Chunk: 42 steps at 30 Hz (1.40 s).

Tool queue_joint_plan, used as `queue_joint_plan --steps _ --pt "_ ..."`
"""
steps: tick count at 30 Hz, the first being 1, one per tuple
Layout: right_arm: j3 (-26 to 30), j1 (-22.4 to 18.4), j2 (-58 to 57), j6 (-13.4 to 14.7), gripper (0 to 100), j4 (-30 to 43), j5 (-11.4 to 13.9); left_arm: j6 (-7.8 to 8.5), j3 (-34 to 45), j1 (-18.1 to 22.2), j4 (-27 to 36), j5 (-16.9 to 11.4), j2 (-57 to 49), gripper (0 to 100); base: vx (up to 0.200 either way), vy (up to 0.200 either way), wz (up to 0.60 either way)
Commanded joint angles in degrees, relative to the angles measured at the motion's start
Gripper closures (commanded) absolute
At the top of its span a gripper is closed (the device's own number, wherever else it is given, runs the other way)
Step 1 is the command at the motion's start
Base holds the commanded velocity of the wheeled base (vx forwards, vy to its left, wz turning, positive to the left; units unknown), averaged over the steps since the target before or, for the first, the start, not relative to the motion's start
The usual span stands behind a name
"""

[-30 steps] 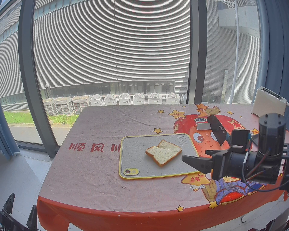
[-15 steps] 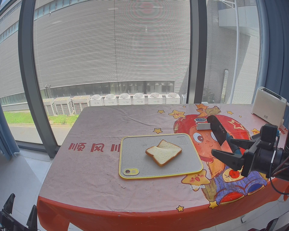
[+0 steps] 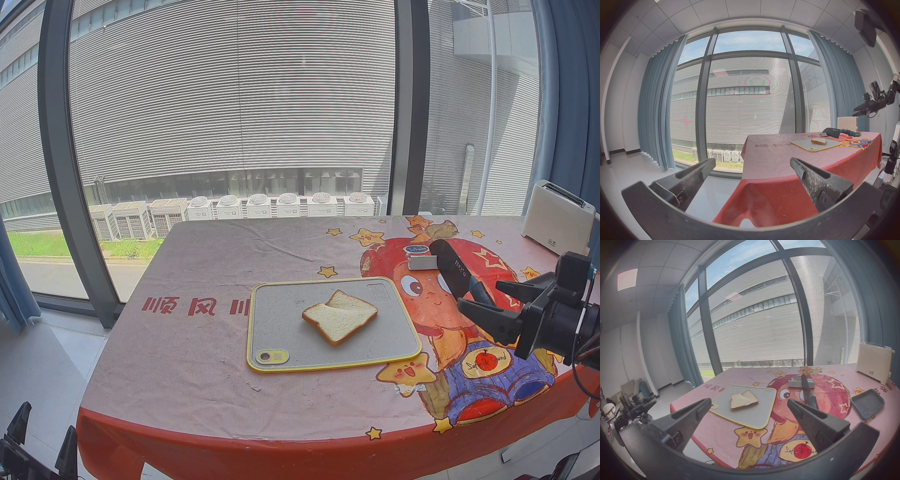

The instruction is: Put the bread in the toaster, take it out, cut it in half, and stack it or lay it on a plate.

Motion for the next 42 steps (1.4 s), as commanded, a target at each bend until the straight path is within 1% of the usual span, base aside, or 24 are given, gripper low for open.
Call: queue_joint_plan --steps 1,4,11,19,23,27,32,35,42 --pt "-0.53 -3.33 1.74 -0.03 0 -0.54 -0.61 -0.01 0.92 0.01 0.0 0.02 0.04 0 0.0 0.0 0.0" --pt "-0.97 -6.06 2.98 -0.12 0 -0.36 -0.61 -0.01 0.92 0.01 -0.09 0.02 0.04 0 0.0 0.0 0.0" --pt "-0.79 -7.91 3.41 -0.03 0 -0.36 -0.7 -0.01 0.92 0.01 0.0 0.02 0.04 0 0.0 0.0 0.0" --pt "-1.58 -8.61 4.29 -0.03 0 -1.41 -0.96 -0.01 1.01 0.01 0.0 0.02 0.04 0 0.0 0.0 0.0" --pt "-3.78 -8.78 4.29 0.06 0 -2.82 -1.05 -0.01 0.92 0.01 0.0 0.02 0.04 0 0.0 0.0 0.0" --pt "-3.43 -10.1 4.47 0.14 0 -4.58 -0.96 -0.01 0.92 0.01 -0.09 0.02 0.04 0 0.0 0.0 0.0" --pt "-2.11 -11.07 5.44 -0.3 0 -4.58 -1.14 -0.01 0.92 0.01 0.0 0.02 0.04 0 0.0 0.0 0.0" --pt "-2.2 -11.6 5.61 -0.73 0 -4.67 -1.14 -0.01 0.92 0.01 -0.09 0.02 0.04 0 0.0 0.0 0.0" --pt "-2.55 -12.91 5.61 -0.73 0 -5.28 -0.7 -0.01 0.92 0.01 0.0 0.02 0.04 0 0.0 0.0 0.0"
